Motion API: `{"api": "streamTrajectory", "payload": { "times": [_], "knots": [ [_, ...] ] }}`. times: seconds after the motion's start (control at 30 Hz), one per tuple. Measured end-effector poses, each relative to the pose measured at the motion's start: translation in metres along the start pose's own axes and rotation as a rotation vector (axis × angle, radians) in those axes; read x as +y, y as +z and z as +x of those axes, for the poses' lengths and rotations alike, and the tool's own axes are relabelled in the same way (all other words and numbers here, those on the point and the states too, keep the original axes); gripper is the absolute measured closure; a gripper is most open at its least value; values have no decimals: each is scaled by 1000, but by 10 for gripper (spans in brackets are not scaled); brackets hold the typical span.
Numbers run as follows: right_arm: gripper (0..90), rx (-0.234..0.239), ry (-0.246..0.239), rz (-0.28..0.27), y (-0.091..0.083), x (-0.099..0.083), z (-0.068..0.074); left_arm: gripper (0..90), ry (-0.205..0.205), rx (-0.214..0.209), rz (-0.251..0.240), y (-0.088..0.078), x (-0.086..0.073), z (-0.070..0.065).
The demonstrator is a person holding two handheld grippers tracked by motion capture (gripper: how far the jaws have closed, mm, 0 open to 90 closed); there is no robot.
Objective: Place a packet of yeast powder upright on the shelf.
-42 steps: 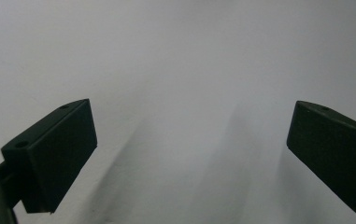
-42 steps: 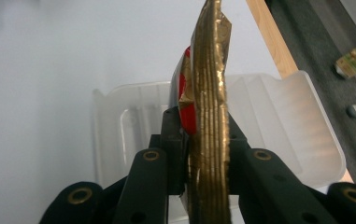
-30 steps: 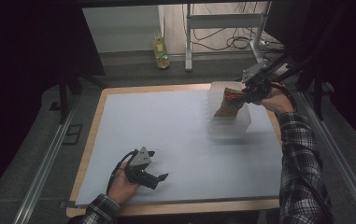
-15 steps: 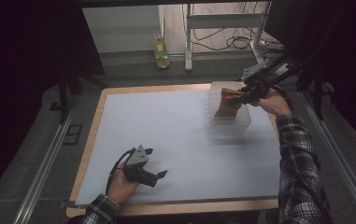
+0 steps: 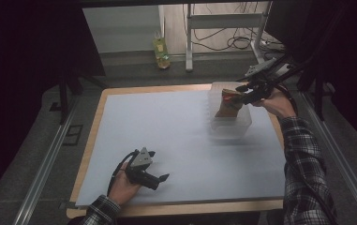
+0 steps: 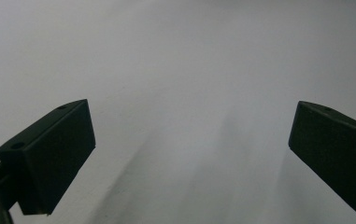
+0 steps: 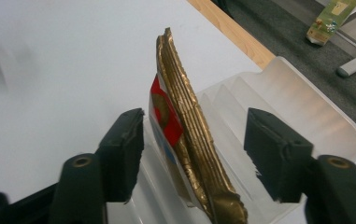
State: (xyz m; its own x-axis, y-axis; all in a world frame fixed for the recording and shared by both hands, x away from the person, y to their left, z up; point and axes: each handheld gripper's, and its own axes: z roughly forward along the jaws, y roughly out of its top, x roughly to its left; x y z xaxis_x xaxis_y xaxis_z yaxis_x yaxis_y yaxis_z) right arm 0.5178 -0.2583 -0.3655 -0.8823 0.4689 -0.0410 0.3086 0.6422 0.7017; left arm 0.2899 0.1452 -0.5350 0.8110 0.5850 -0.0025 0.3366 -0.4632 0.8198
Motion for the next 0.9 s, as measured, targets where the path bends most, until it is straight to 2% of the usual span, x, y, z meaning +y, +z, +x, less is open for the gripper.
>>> {"api": "streamTrajectory", "payload": {
  "times": [0.17,0.5,0.67,0.9],
  "knots": [
    [277,-37,27,4,-3,1,3,7,13,10,4,0,1,-1],
    [157,-51,67,-46,-18,7,12,7,11,18,1,-1,1,-1],
    [147,-57,79,-72,-24,6,19,7,9,22,-2,-1,2,-2],
    [121,-57,70,-87,-29,1,30,7,-5,17,-10,-1,2,-2]
  ]
}}
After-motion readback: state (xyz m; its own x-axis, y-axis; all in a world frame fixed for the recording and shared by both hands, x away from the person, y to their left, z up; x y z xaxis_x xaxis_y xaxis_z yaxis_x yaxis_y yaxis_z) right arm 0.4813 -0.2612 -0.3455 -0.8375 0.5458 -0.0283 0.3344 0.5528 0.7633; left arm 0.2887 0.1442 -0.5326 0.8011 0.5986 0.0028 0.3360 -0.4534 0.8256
